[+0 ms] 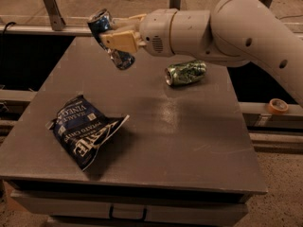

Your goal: Place redbull can upright

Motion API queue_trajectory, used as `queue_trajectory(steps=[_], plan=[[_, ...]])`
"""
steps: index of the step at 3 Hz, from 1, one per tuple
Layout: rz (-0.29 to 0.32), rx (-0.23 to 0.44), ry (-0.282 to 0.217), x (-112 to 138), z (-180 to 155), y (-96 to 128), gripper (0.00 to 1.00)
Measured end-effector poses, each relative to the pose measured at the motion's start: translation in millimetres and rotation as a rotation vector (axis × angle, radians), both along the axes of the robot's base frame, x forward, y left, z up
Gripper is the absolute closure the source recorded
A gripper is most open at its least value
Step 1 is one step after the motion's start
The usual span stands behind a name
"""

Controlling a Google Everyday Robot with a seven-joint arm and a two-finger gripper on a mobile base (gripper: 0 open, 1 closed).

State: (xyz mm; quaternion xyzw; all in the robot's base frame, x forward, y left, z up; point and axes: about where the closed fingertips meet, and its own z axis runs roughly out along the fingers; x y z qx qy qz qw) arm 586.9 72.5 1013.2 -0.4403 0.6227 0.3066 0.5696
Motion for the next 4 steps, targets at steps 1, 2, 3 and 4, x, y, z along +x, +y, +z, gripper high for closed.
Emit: queue_trajectory(steps=[1,2,3,4], plan=[[0.039,0.022,0.0,-6.5,-7.4,-1.7,1.0],[0.078,0.056,0.017,-21.1,-26.9,-18.5,1.0],[0.087,0.114,0.026,-33.6,-47.7,-38.1,1.0],[0.092,0.145,0.016,-42.5,-65.2,-50.4,1.0]])
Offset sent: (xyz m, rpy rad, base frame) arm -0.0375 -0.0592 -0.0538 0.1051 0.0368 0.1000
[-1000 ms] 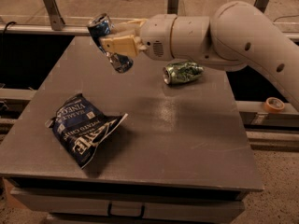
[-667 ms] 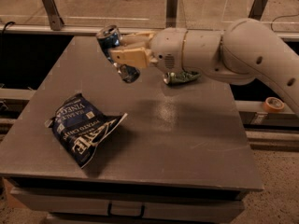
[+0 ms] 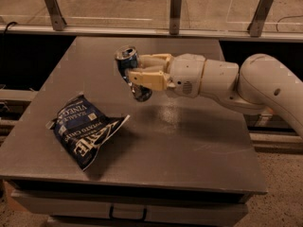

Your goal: Place redbull can upright

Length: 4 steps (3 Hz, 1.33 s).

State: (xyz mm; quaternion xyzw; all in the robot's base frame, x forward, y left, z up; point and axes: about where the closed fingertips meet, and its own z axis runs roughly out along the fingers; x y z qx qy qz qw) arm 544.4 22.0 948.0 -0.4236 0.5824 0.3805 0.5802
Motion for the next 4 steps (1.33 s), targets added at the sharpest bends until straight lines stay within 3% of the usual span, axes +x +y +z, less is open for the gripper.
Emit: queue_trajectory(steps=[1,4], plan=[[0.005,0.018,-0.004,-5.5,-16.2,-5.3,0.83],[-0.011,0.059,-0.009,-16.6,-43.1,-22.1,0.14]])
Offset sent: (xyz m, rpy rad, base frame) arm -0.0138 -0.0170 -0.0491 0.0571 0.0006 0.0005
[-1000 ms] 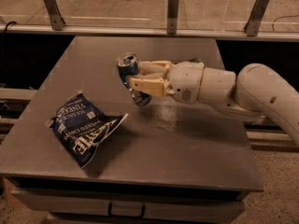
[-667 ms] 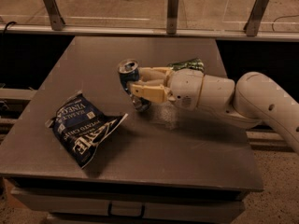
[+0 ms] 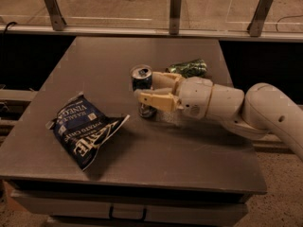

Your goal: Place redbull can upright

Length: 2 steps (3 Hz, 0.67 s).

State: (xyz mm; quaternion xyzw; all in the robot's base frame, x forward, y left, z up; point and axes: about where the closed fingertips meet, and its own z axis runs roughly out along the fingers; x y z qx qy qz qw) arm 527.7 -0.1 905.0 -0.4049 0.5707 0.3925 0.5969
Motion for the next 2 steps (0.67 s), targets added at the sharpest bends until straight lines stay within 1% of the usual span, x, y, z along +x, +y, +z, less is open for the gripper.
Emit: queue_trajectory(steps=[1,2], plan=[[-0.007,0.004,-0.001,-3.0,-2.8,-6.4,0.0],[-0.009,-0.01,-0.005,-4.8,1.6,-11.5,0.0]])
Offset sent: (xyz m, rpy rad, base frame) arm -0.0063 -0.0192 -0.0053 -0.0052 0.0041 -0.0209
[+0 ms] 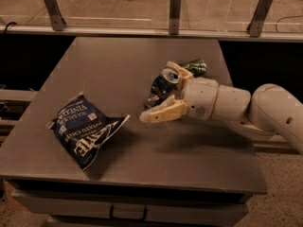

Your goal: Place redbull can upright

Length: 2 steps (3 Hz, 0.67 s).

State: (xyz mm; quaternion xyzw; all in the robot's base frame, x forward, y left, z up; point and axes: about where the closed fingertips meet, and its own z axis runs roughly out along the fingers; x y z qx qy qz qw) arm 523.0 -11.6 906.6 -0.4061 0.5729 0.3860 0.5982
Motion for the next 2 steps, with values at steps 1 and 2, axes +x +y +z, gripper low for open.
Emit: queue_trajectory(steps=[1,2], plan=[[0.005,-0.006,-0.018,2.4,8.4,4.8,0.18],[0.025,0.002,-0.031,6.1,14.1,15.4,0.42]])
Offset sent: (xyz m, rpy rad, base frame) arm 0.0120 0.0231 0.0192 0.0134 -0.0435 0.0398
